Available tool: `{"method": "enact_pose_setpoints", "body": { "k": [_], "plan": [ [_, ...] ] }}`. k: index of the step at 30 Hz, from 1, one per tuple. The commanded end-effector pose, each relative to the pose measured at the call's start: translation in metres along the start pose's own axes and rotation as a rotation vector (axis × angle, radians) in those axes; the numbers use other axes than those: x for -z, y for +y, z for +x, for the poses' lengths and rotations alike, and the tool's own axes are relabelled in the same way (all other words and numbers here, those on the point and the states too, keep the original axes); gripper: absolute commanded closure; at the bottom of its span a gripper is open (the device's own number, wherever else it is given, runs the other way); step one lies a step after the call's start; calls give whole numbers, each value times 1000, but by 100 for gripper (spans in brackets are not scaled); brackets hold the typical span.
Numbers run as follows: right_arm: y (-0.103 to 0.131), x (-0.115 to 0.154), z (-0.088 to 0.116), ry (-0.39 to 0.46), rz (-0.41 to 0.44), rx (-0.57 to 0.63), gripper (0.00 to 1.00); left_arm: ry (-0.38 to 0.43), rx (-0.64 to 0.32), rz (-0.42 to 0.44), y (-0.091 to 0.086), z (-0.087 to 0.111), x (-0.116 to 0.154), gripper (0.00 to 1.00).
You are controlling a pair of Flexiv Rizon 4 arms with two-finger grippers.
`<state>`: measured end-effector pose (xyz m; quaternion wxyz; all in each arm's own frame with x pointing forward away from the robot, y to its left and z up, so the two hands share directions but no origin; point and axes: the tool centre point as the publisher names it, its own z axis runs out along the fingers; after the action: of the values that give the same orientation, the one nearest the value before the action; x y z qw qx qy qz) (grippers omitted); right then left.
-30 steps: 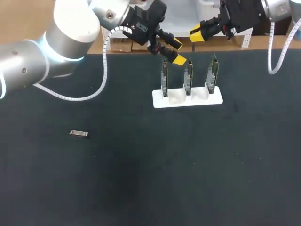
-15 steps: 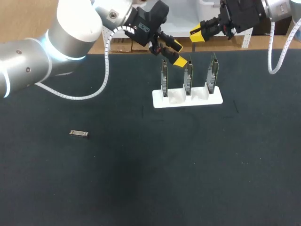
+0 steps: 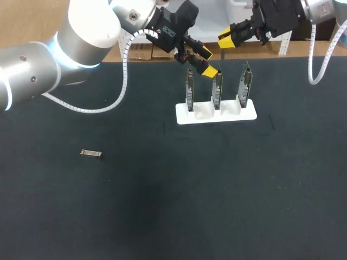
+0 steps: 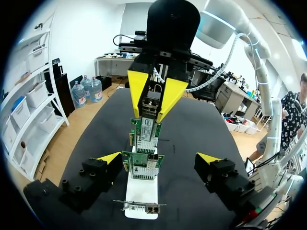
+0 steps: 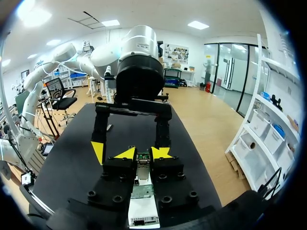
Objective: Pick up the optical module with the left hand, and insert it into the network port with the right hand.
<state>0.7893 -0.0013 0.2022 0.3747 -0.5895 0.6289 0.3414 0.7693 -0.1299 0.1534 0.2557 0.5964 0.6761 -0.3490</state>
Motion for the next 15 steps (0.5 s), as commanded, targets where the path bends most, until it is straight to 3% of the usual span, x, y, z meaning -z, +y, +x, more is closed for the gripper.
{"method": "enact_pose_setpoints", "body": {
  "k": [1, 15],
  "plan": [
    [1, 0, -1, 1, 2, -1, 100, 5, 2, -1, -1, 0, 1, 0],
    [6, -3, 3, 0, -17, -9, 100, 3, -4, 3, -1, 0, 2, 0]
  ]
}}
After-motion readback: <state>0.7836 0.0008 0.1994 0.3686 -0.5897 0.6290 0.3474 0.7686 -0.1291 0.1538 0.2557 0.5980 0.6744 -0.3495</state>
